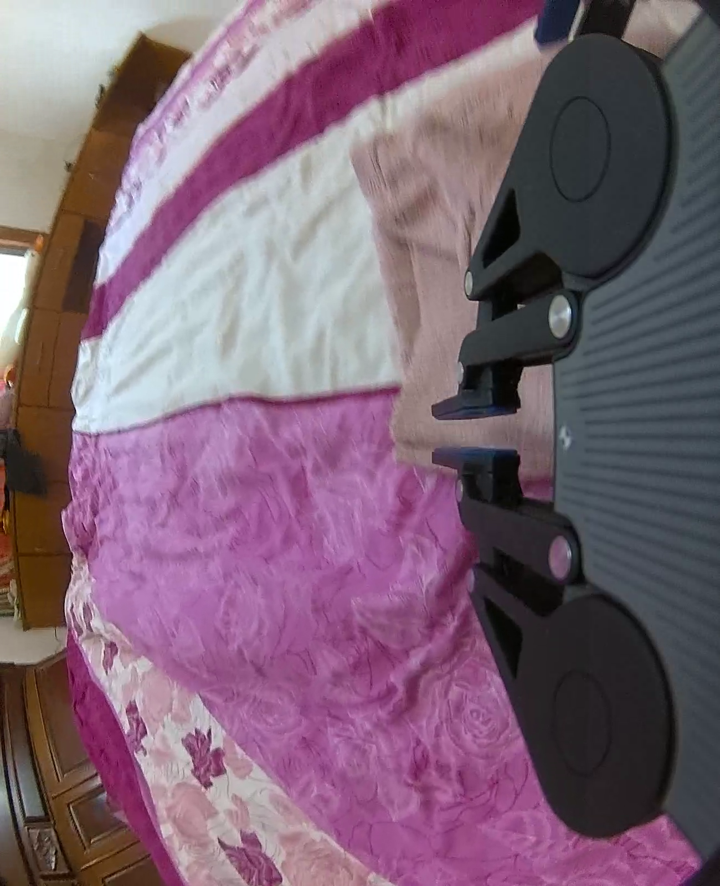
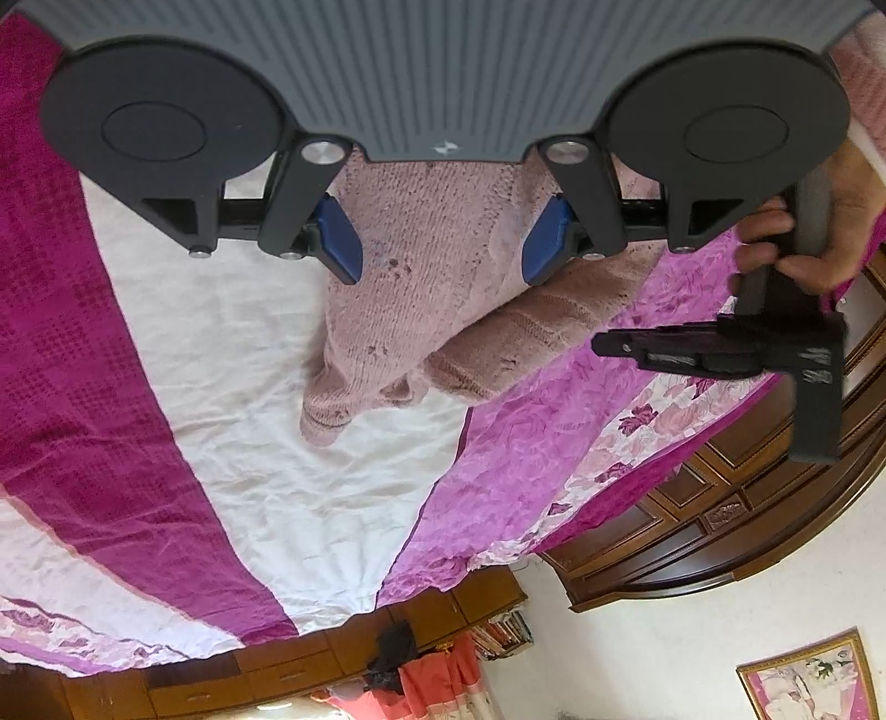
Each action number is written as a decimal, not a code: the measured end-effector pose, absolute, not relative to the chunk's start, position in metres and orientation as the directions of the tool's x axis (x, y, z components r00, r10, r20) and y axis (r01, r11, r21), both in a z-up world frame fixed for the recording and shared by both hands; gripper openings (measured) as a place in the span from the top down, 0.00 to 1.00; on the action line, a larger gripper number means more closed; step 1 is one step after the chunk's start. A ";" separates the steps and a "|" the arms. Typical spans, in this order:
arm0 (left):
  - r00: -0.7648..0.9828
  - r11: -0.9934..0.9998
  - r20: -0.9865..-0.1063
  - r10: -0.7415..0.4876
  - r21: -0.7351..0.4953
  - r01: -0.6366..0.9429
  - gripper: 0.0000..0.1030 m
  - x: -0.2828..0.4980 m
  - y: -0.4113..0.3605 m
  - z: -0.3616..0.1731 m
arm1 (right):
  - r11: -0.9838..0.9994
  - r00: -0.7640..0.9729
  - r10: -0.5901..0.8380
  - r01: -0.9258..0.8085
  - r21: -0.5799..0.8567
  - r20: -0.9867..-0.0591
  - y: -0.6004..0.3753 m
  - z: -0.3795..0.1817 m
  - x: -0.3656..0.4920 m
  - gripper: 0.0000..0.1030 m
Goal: Fold small clothes
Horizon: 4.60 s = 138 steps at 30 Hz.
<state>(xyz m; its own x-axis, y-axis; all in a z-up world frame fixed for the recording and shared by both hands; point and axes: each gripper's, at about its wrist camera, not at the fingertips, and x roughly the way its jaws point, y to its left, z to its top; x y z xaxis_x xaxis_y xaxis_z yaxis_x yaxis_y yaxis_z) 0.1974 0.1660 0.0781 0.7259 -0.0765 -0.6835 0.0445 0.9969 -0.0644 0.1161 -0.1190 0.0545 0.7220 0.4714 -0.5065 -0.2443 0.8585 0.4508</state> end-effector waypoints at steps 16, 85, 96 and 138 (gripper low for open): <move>0.678 0.965 -0.702 -0.217 -0.051 0.256 0.54 0.163 0.111 0.087 | 0.870 0.747 0.418 -0.165 0.465 -0.517 -0.141 0.051 0.108 0.26; 0.608 0.933 -0.754 -0.247 -0.354 -0.060 0.34 0.121 0.204 0.042 | 0.814 0.630 0.537 -0.212 0.541 -0.562 -0.125 0.036 0.129 0.17; 0.572 0.831 -0.692 -0.441 -0.555 -0.031 0.28 0.131 0.205 0.019 | 0.702 0.526 0.663 -0.188 0.687 -0.533 -0.116 -0.006 0.164 0.17; 0.570 0.906 -0.718 -0.400 -0.405 0.125 0.52 0.054 0.106 0.043 | 0.820 0.641 0.490 -0.108 0.563 -0.591 -0.222 0.008 0.047 0.40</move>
